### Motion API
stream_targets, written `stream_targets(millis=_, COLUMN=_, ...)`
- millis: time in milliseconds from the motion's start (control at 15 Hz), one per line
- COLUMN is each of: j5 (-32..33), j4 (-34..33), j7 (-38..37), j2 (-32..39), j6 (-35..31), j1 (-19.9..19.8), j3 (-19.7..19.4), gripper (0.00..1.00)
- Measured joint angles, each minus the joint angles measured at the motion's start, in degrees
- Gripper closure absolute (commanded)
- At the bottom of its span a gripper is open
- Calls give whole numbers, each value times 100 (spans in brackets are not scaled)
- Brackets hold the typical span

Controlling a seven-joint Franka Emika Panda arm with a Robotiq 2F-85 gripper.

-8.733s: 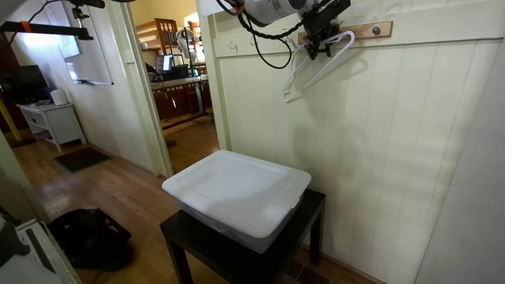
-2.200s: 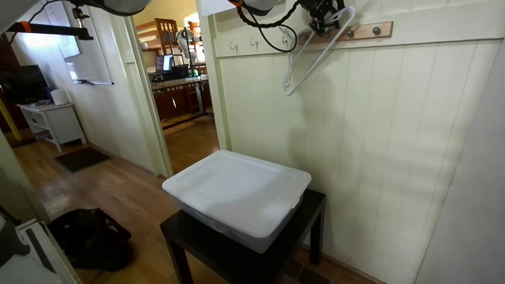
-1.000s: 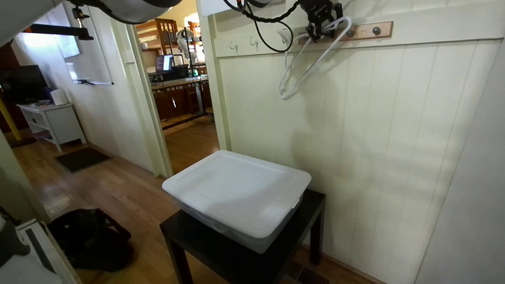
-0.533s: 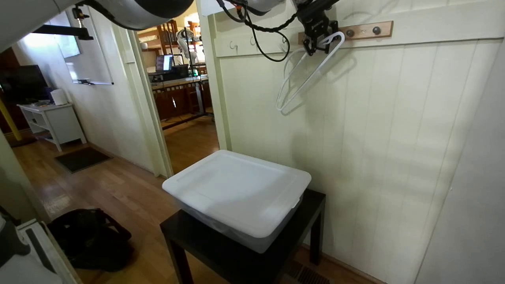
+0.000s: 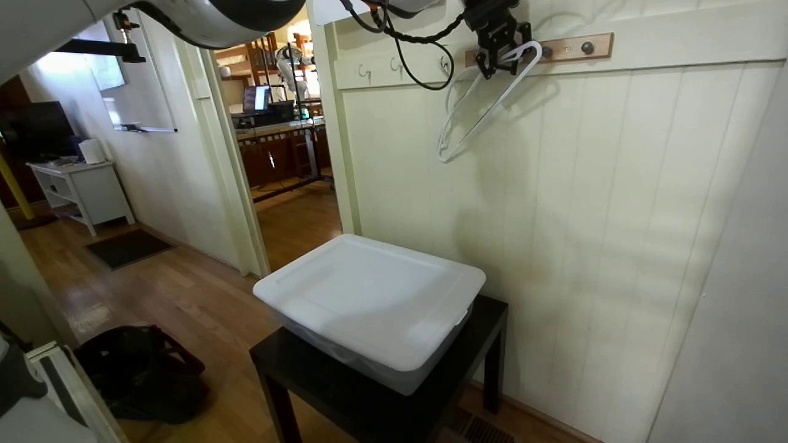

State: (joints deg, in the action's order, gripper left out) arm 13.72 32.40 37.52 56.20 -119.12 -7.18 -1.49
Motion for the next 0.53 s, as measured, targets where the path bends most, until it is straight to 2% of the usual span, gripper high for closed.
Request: stream_targets(millis=533, j5=4, j4=-83, j7=-430, j2=8, j6=0, j1=43, j3=-36, gripper=100)
